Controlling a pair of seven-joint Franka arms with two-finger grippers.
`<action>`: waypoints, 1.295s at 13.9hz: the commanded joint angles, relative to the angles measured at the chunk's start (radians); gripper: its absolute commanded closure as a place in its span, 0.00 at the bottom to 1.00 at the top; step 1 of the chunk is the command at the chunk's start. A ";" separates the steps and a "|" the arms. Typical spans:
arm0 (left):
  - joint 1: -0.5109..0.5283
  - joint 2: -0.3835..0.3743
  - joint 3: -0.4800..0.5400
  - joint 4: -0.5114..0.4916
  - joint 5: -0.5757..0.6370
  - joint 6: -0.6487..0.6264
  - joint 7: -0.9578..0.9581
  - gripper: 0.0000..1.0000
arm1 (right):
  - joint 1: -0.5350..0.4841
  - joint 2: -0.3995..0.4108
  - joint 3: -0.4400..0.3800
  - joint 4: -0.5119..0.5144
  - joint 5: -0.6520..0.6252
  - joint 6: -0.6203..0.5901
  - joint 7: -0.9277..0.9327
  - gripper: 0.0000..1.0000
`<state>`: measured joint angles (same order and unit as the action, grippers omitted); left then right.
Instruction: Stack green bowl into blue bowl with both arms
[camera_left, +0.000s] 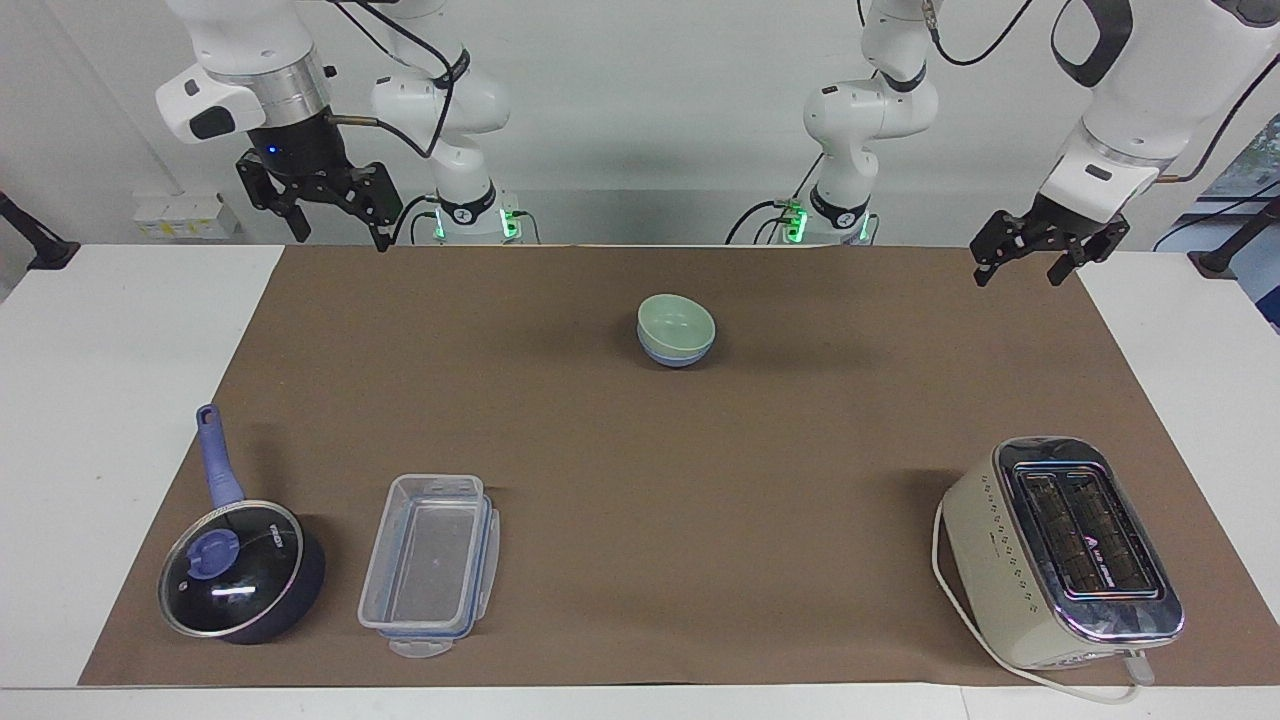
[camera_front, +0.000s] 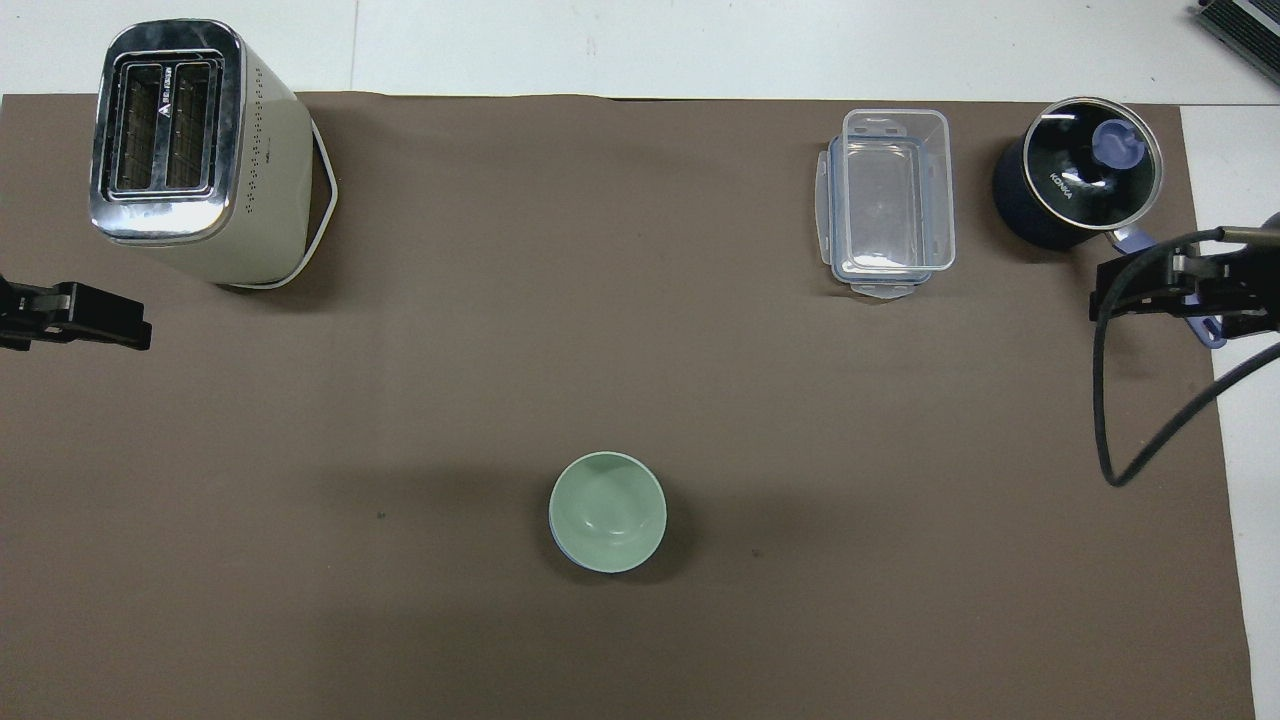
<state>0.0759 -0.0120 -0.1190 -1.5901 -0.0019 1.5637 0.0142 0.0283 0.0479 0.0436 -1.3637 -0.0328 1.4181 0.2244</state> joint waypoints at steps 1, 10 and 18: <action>0.013 0.000 -0.011 0.005 0.022 -0.016 -0.011 0.00 | -0.022 -0.026 0.007 -0.031 0.021 -0.002 -0.033 0.00; 0.013 0.000 -0.011 0.005 0.022 -0.016 -0.011 0.00 | -0.024 -0.080 0.007 -0.117 0.021 0.002 -0.033 0.00; 0.013 0.000 -0.011 0.005 0.022 -0.016 -0.011 0.00 | -0.024 -0.079 0.007 -0.117 0.021 0.001 -0.034 0.00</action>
<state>0.0759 -0.0120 -0.1190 -1.5901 -0.0019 1.5637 0.0141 0.0236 -0.0060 0.0436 -1.4500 -0.0320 1.4140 0.2244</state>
